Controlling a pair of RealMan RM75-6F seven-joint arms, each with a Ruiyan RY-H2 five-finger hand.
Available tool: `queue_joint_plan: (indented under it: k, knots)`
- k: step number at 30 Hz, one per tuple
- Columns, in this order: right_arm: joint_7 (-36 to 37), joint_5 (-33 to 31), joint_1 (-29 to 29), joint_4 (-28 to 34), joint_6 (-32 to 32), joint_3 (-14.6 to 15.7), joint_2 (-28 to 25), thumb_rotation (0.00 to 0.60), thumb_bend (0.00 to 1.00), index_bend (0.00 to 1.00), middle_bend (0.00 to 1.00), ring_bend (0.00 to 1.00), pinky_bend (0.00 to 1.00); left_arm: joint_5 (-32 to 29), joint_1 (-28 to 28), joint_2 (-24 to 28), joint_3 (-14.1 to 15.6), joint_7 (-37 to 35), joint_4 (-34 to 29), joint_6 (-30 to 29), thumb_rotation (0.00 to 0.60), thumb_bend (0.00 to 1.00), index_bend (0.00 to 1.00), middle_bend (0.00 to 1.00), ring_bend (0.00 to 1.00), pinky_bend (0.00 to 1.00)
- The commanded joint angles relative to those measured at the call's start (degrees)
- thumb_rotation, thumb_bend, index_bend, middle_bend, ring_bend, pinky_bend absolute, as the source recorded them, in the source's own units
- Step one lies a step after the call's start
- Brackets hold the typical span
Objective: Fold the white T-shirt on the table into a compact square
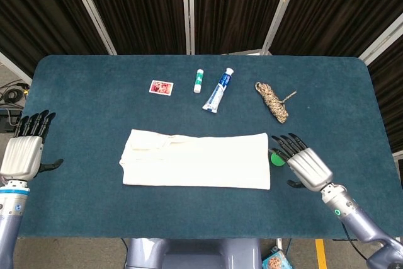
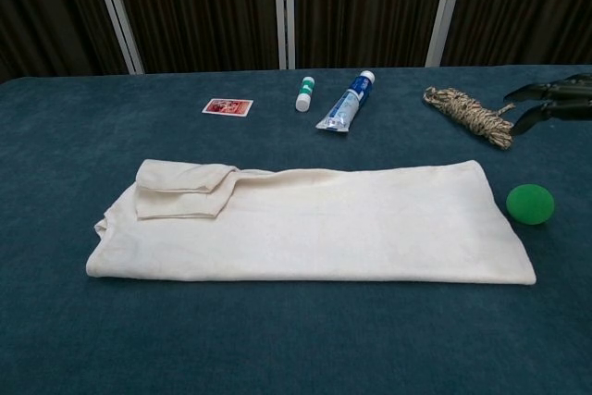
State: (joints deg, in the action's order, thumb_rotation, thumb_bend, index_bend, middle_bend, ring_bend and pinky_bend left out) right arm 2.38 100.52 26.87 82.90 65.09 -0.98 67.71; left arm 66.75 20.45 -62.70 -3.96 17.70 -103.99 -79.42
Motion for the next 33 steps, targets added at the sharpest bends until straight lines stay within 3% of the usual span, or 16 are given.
queue_joint_plan:
  k: [1,7,18,27,33]
  knots:
    - [1.1,4.2,3.6,-4.7,-2.2,1.6,2.4,0.600,0.00,0.27,0.00,0.00,0.00,0.0,-0.1,-0.2,-0.2,-0.1,0.3,0.3,0.600,0.00,0.00,0.00,0.00,0.00]
    - [2.3,8.5,6.9,-11.2,-2.7,3.3,6.3,0.600,0.00,0.32,0.00,0.00,0.00,-0.6,-0.1,-0.5,-0.8,0.0,1.2,1.1,0.600,0.00,0.00,0.00,0.00,0.00]
    - [-1.2,14.7,10.4,-26.3,-0.8,6.1,13.8,0.600,0.00,0.34,0.00,0.00,0.00,-1.1,-0.3,-0.6,-1.5,-0.4,2.2,2.4,0.600,0.00,0.00,0.00,0.00,0.00]
    - [4.4,16.2,11.3,-41.4,4.9,8.2,20.5,0.600,0.00,0.34,0.00,0.00,0.00,-1.1,-0.4,-0.6,-1.9,-0.8,2.7,3.3,0.600,0.00,0.00,0.00,0.00,0.00]
    - [8.5,16.0,11.3,-48.1,7.6,9.5,24.3,0.600,0.00,0.34,0.00,0.00,0.00,-1.1,-0.4,-0.5,-2.0,-1.2,3.0,4.1,0.600,0.00,0.00,0.00,0.00,0.00]
